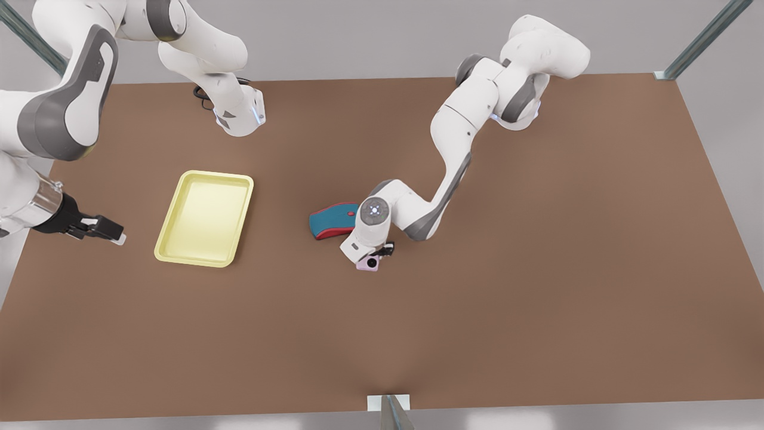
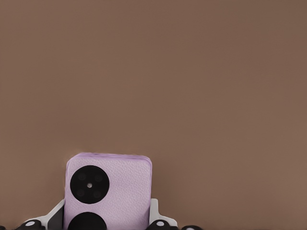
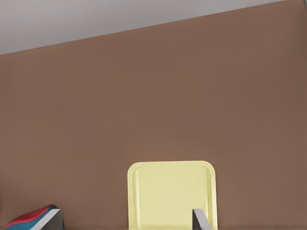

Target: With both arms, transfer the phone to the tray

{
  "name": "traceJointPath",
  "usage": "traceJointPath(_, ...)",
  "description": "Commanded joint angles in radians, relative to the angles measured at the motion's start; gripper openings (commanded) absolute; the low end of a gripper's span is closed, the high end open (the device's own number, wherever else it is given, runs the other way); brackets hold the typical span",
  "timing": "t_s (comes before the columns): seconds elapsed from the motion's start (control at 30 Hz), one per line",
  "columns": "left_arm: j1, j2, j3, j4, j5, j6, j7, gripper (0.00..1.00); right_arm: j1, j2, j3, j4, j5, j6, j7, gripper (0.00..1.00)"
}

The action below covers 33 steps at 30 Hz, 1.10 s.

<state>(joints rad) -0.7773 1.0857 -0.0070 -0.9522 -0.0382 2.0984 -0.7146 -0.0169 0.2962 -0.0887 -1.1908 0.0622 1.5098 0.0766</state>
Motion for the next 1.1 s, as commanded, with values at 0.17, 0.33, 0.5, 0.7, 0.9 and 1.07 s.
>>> traceJointPath(0.17, -0.028, 0.088, 0.006, 0.084, 0.011, -0.04, -0.281, 0.84, 0.002, 0.006, 0.0, 0.0, -0.001, 0.0, -0.005, 1.0)
traceJointPath(0.33, -0.022, 0.076, 0.009, 0.084, 0.009, -0.058, -0.293, 1.0, 0.002, 0.006, 0.0, 0.002, 0.001, 0.0, -0.005, 1.0)
traceJointPath(0.5, 0.315, -0.197, 0.015, -0.008, 0.001, -0.5, 0.262, 1.0, 0.009, 0.0, 0.001, 0.004, 0.001, -0.003, -0.003, 1.0)
traceJointPath(0.7, 0.659, -0.734, 0.018, -0.315, 0.089, -0.661, 0.693, 1.0, 0.21, 0.026, 0.004, 0.004, 0.074, -0.086, 0.043, 1.0)
traceJointPath(0.9, 0.659, -0.94, 0.039, -0.441, 0.093, -0.655, 0.696, 1.0, 0.379, 0.173, 0.041, -0.003, 0.068, 0.13, 0.359, 1.0)
traceJointPath(1.07, 0.661, -0.874, 0.041, -0.395, 0.089, -0.652, 0.702, 1.0, 0.505, 0.328, 0.046, 0.004, 0.065, 0.351, 0.678, 1.0)
